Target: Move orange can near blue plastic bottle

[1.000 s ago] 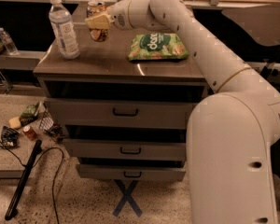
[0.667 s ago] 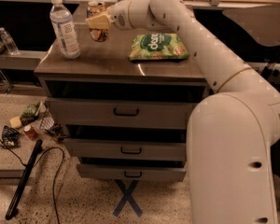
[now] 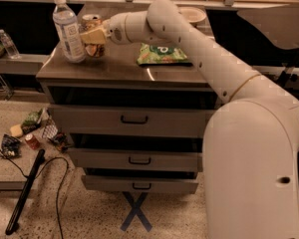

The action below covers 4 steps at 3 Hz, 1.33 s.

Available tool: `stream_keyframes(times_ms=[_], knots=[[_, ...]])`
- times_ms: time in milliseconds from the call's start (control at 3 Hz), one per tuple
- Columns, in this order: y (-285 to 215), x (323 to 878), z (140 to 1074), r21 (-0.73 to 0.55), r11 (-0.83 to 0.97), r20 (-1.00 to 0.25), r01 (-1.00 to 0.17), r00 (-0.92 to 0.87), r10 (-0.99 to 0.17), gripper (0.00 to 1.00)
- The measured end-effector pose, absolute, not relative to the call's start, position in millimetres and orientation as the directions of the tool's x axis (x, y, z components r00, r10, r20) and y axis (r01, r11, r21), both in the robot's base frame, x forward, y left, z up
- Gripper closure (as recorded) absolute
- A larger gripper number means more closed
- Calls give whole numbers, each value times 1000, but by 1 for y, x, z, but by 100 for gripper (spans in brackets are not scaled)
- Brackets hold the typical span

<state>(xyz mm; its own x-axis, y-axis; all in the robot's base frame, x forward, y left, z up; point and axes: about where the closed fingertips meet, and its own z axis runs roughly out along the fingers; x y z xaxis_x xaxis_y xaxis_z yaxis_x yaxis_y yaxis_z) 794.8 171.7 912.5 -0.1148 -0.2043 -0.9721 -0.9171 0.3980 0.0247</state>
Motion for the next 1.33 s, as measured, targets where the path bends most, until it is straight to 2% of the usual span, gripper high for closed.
stream_keyframes(times_ms=[667, 1000, 1333], knots=[[194, 777, 890, 72, 402, -965, -913, -165, -202, 59], [191, 773, 889, 63, 435, -960, -898, -174, -220, 27], [183, 772, 893, 45, 449, -958, -892, -166, -235, 4]])
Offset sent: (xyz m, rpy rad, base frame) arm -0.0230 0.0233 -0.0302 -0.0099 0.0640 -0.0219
